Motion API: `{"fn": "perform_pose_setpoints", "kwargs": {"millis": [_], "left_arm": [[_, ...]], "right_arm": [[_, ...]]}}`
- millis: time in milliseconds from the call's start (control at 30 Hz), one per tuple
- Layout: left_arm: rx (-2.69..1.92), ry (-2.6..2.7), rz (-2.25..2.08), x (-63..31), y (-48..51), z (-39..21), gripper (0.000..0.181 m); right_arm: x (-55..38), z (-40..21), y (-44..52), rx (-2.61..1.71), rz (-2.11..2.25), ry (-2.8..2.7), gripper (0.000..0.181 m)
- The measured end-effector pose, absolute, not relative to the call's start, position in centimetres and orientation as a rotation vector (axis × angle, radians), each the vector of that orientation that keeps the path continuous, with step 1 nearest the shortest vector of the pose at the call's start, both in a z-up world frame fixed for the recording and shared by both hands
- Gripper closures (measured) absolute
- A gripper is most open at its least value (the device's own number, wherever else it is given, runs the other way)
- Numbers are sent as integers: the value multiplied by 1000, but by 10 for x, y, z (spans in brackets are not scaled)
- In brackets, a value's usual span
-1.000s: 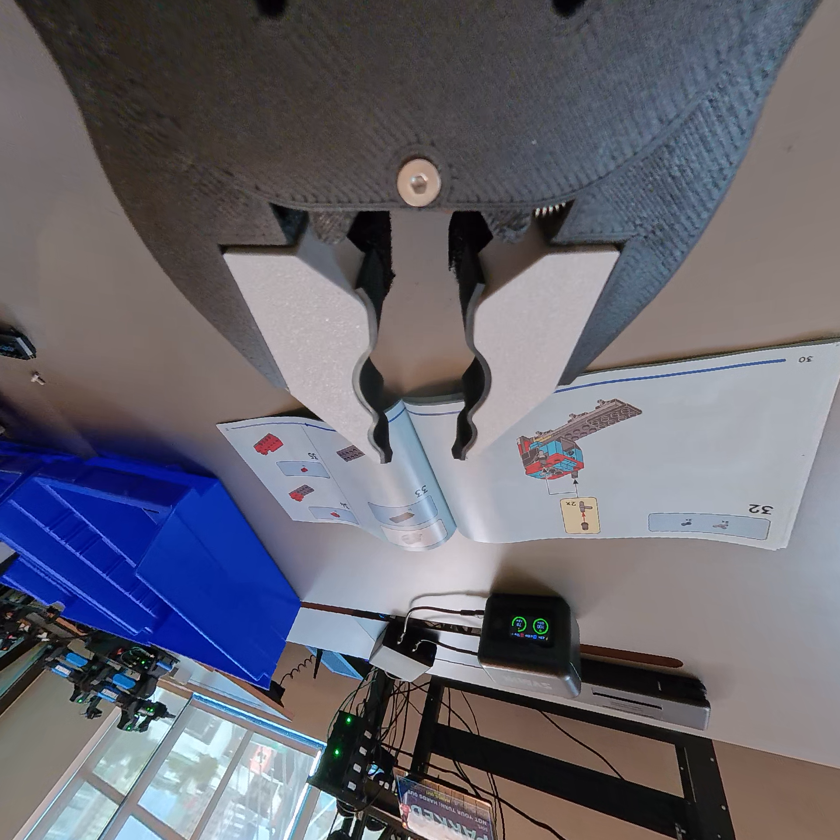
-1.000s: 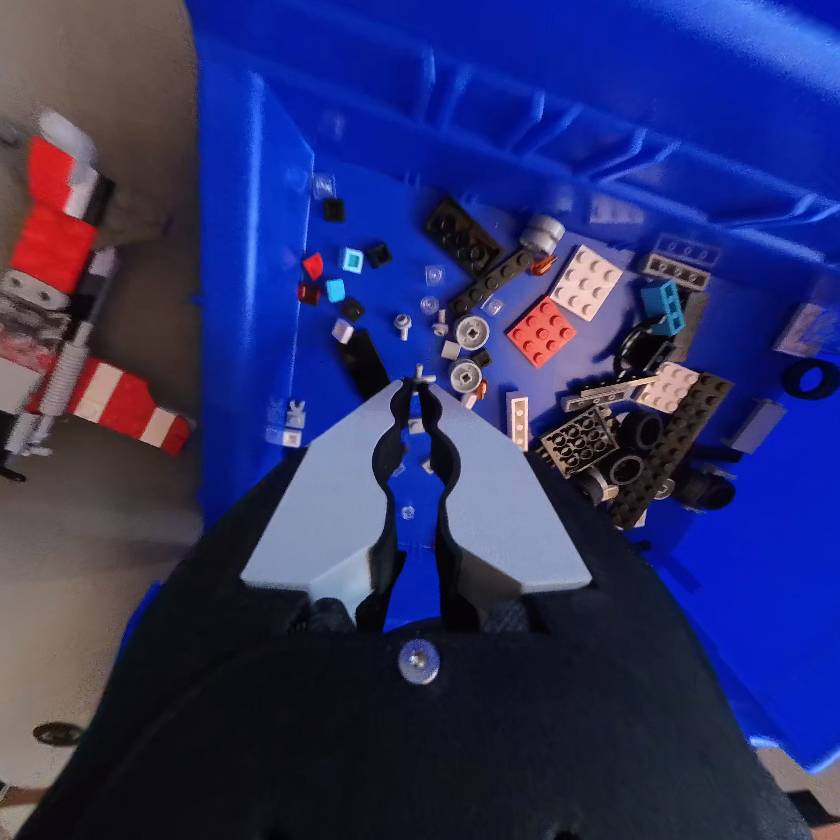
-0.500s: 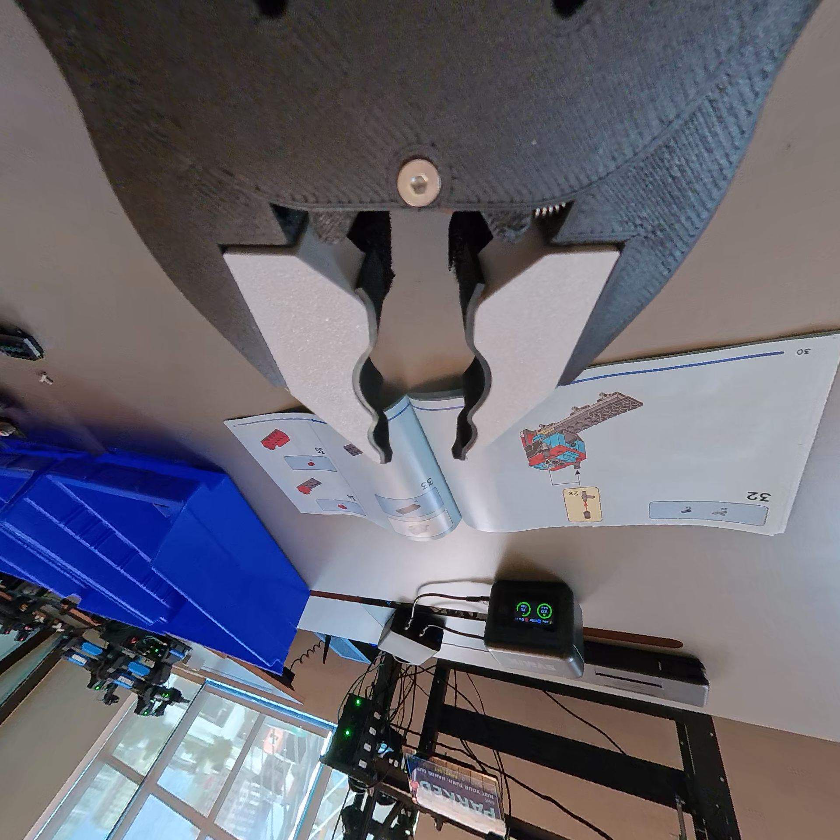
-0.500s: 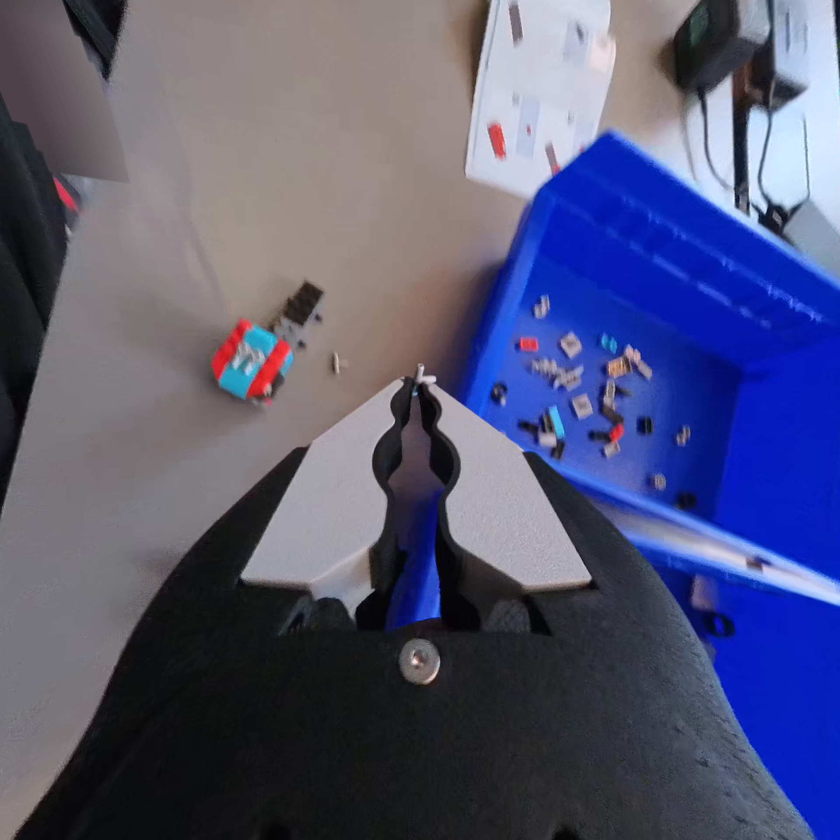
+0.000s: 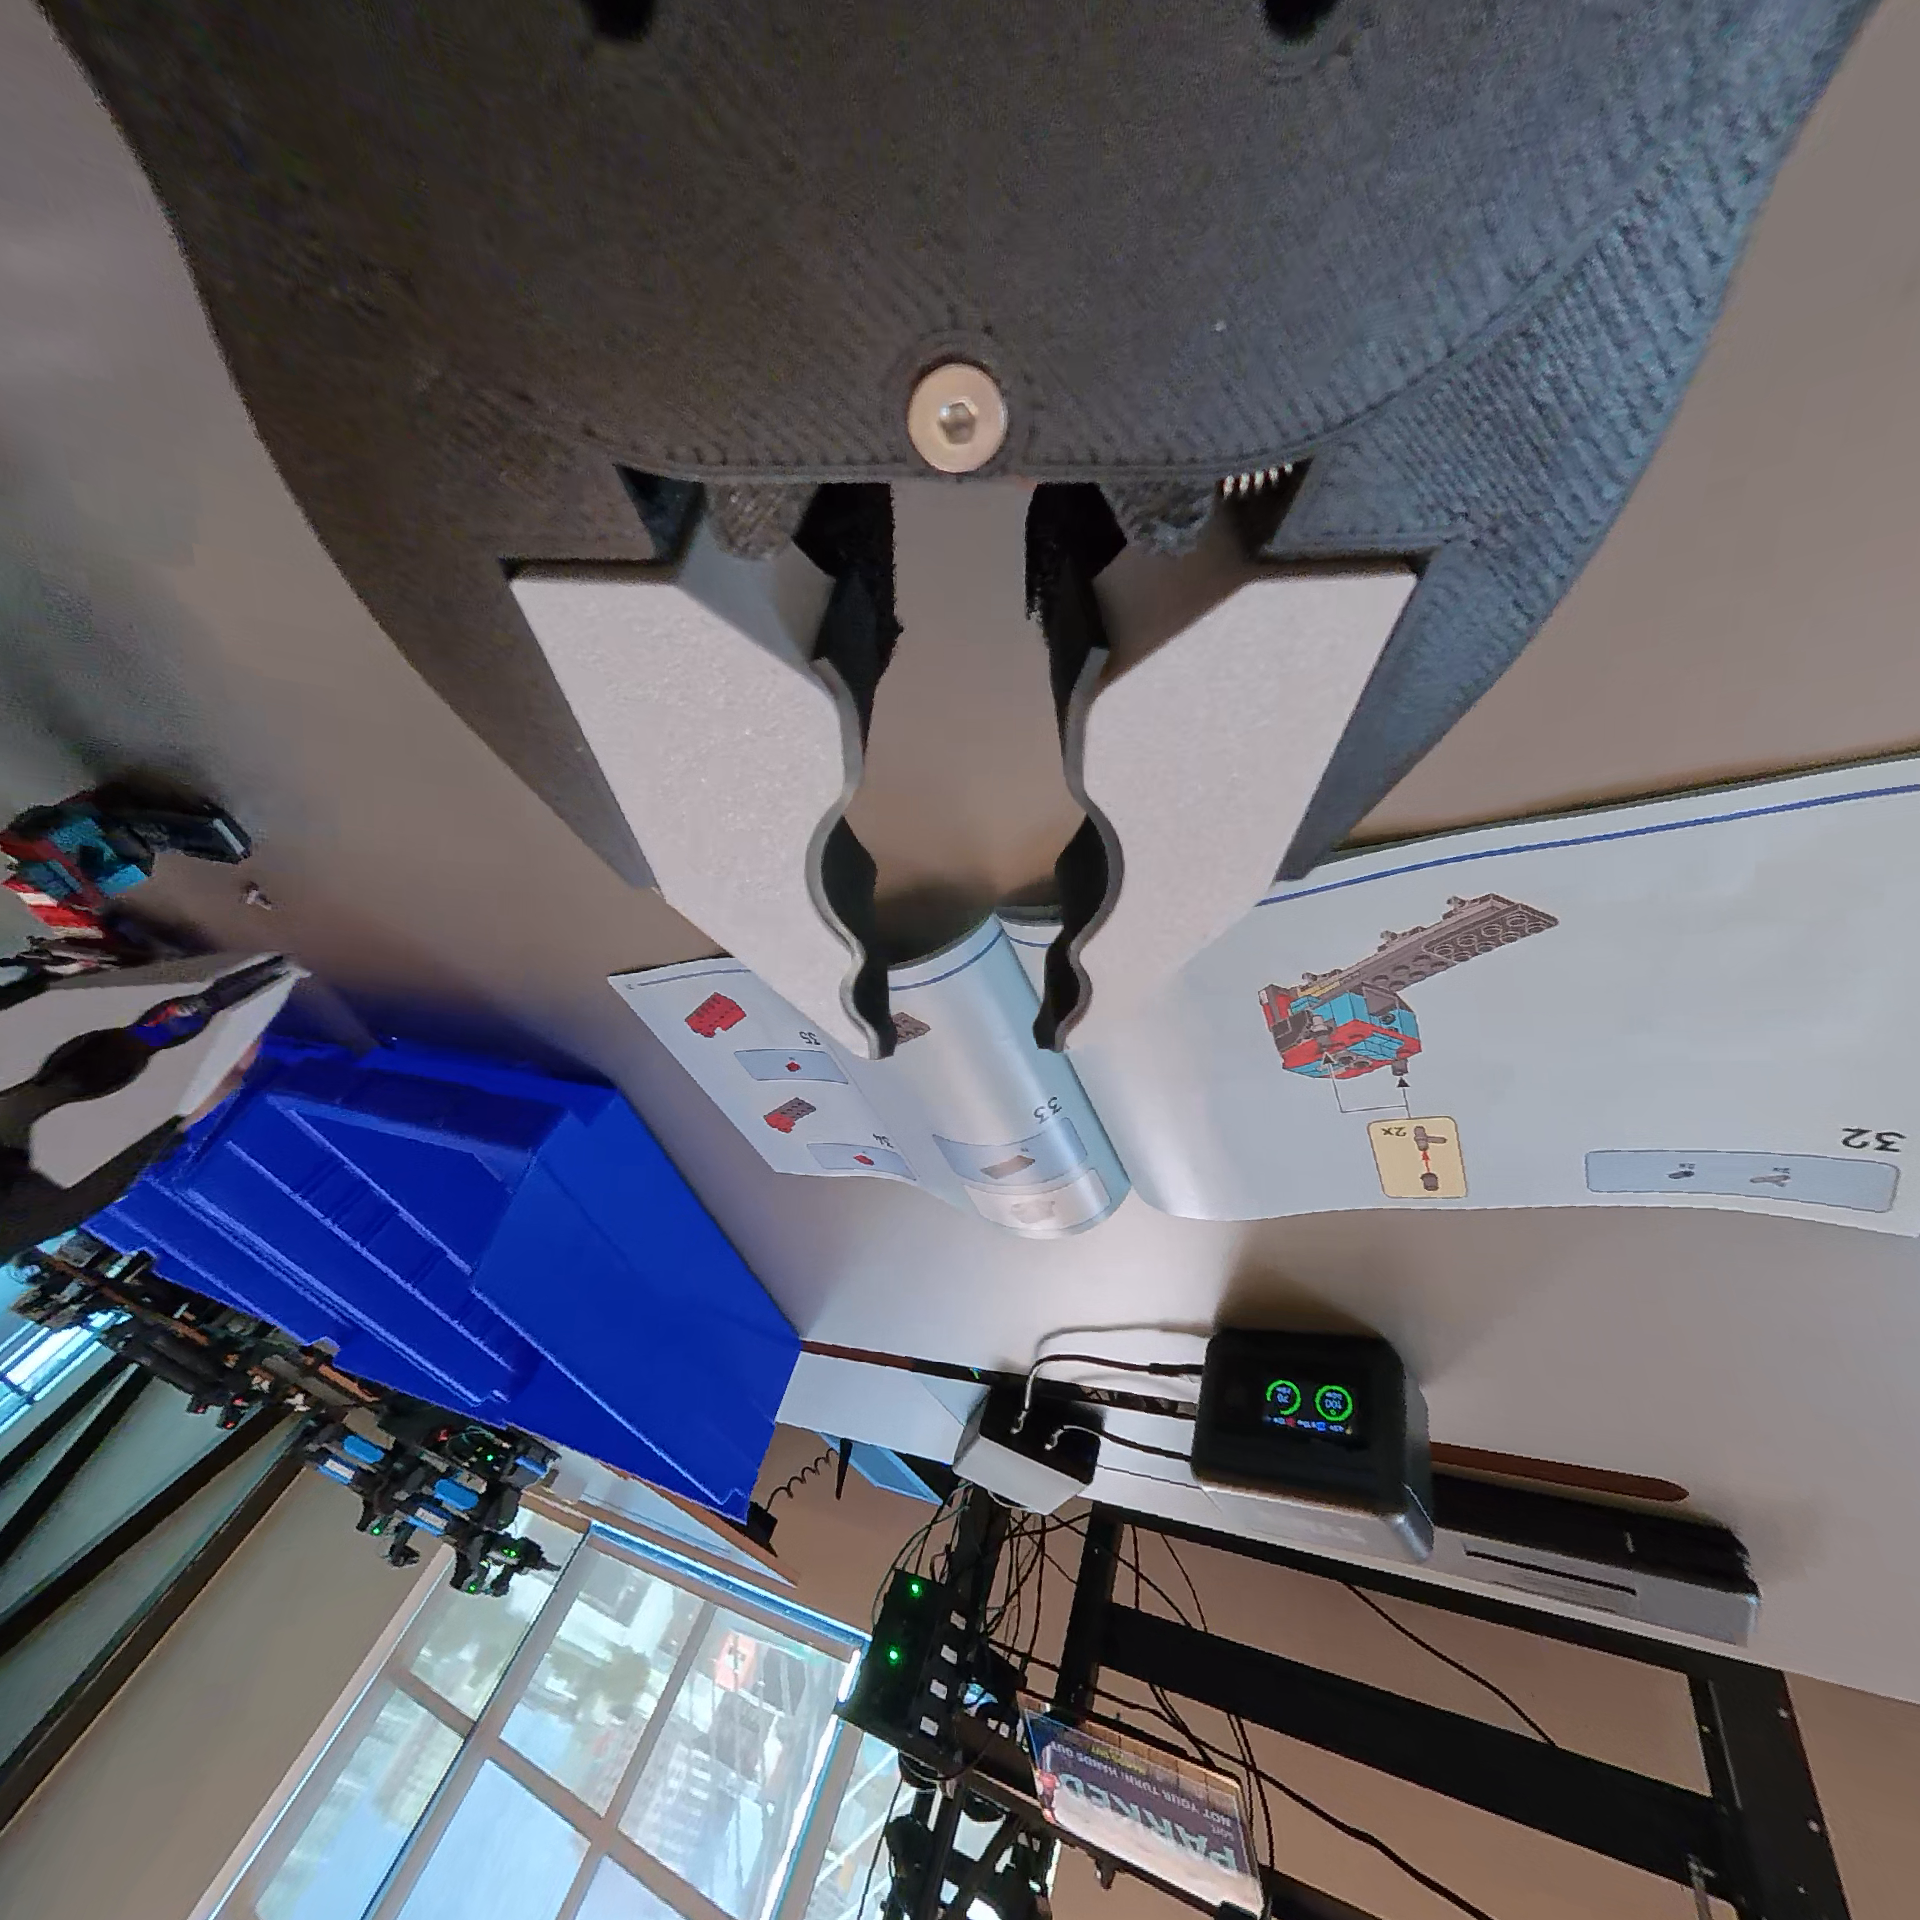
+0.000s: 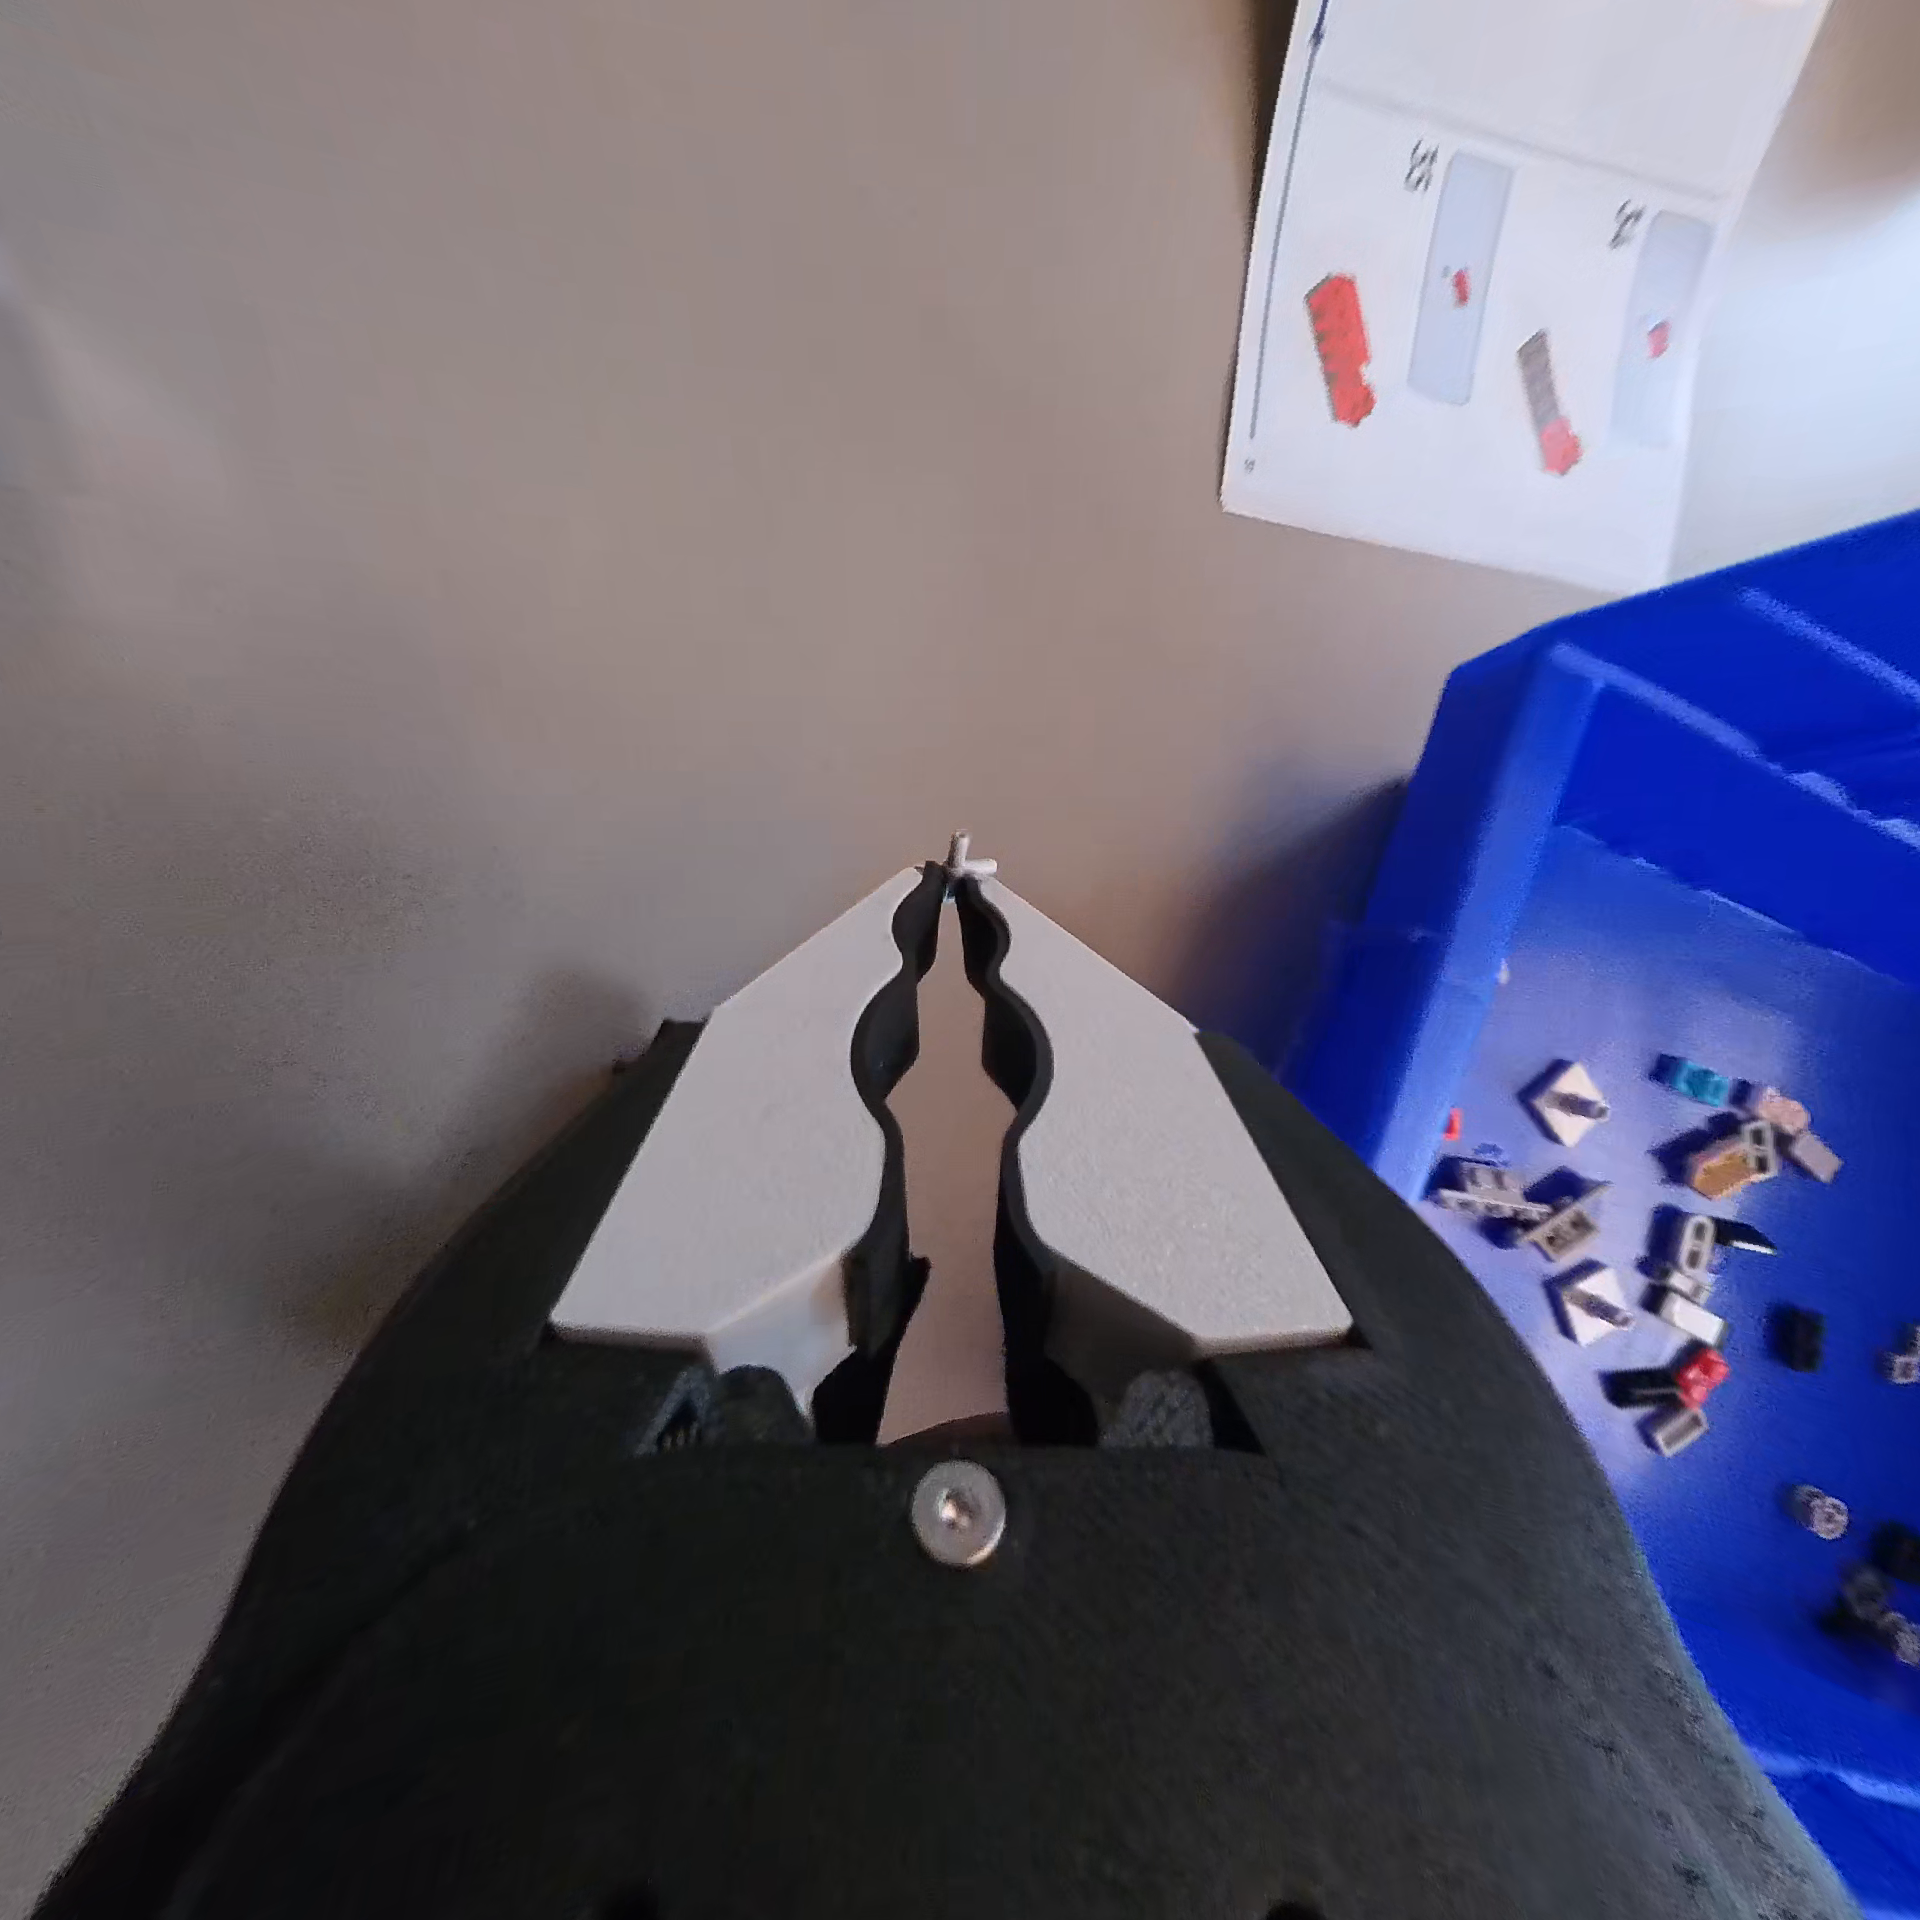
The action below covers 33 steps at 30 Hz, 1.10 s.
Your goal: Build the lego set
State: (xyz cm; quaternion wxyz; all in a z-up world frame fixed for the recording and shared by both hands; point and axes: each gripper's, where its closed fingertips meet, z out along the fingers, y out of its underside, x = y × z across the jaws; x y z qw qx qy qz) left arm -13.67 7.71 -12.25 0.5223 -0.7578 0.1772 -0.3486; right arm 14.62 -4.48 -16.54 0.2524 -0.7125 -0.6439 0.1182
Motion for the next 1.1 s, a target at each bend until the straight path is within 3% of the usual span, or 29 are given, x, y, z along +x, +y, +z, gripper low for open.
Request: {"fn": "perform_pose_setpoints", "kwargs": {"millis": [500, 1100], "left_arm": [[-1844, 497, -832, -129, 70, -128, 152], [-1891, 507, -777, -128, 73, -135, 151]], "right_arm": [[144, -197, -43, -2080, 300, -1763, 175], [198, -100, -56, -1840, 462, -807, 164]]}}
